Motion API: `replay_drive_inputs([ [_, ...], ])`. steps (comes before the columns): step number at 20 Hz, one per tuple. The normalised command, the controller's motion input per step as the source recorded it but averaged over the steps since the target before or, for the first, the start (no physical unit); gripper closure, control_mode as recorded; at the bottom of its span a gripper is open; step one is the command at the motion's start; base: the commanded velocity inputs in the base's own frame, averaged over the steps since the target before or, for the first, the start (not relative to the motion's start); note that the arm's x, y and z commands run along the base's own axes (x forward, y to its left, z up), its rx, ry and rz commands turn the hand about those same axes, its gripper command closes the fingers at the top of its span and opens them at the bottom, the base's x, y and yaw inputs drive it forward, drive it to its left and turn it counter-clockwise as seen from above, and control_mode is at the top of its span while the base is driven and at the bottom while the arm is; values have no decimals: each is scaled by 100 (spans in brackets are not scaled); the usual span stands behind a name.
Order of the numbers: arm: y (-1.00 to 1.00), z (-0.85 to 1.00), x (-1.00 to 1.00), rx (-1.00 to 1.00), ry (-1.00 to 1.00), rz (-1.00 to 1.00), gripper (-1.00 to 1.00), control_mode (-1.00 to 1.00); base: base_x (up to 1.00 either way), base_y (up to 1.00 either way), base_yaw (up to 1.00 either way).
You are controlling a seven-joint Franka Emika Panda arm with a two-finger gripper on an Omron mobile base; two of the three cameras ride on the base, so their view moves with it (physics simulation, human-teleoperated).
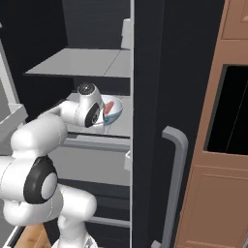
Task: Place one of the steaks on the plate and the other in the bowl. Then place the bowl in the fridge.
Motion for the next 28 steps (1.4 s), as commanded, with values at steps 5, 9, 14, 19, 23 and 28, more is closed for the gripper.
replay_drive_inputs([
  [5, 0, -78, 50, 0, 0, 0, 100, -100, 0, 0, 0],
  [9, 0, -81, 57, 0, 0, 0, -100, -100, 0, 0, 0],
  [14, -1, -11, -5, 0, -5, 0, -100, -100, 0, 0, 0],
  [19, 0, 0, -26, 0, -12, 0, -100, -100, 0, 0, 0],
  [23, 0, 10, -56, 0, -30, 0, -100, -100, 0, 0, 0],
  [28, 0, 80, -86, 3, -33, 0, -100, -100, 0, 0, 0],
])
